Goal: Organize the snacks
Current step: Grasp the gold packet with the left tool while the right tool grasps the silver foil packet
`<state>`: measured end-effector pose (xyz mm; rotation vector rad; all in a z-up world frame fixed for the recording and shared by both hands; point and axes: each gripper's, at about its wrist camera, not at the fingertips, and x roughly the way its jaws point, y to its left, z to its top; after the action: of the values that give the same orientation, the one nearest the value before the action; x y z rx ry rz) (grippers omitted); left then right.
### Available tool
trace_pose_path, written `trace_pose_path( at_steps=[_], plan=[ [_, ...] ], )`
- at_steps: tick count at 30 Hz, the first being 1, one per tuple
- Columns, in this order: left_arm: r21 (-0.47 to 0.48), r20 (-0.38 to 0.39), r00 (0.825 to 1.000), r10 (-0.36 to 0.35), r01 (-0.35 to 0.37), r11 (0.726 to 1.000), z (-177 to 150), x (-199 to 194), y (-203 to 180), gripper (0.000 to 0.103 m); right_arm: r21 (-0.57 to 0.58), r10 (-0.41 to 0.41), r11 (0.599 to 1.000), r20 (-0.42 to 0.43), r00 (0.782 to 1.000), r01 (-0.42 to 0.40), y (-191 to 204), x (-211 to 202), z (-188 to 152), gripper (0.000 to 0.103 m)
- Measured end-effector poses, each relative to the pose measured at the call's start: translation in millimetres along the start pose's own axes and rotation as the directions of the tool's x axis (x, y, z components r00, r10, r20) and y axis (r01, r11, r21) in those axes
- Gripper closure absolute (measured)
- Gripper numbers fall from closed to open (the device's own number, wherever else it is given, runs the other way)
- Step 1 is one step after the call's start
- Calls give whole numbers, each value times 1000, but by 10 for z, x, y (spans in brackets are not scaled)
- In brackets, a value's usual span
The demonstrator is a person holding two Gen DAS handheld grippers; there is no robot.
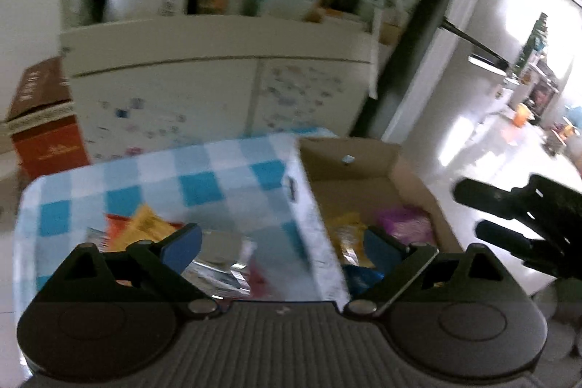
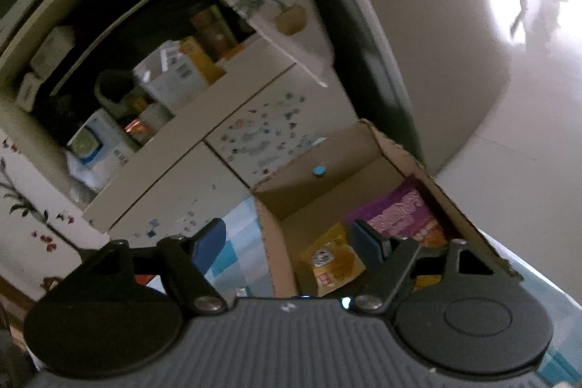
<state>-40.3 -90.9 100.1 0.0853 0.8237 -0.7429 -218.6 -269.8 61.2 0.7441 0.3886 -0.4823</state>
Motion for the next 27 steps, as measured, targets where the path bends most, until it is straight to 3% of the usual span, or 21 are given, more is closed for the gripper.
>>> trace_pose_path(
  at_steps=[6, 13, 20, 27],
  plan=[
    [-80, -16, 996, 92, -93, 992, 125, 22, 441, 2, -50, 50, 997, -21, 999, -51, 110, 36, -63, 23],
    [-126, -68, 977, 202, -210, 970, 143, 268, 844, 2, -147, 107, 982, -63, 992, -115, 327, 96, -204, 22],
    [-102, -114, 956, 271, -282, 954, 73, 635, 983, 2, -238, 144, 956, -130, 981, -172, 529, 179, -405, 22],
    [-100, -141, 941, 308, -323, 941, 32, 923, 1011, 2, -289, 130, 939, -204, 970, -187, 651, 326, -640, 22]
  ],
)
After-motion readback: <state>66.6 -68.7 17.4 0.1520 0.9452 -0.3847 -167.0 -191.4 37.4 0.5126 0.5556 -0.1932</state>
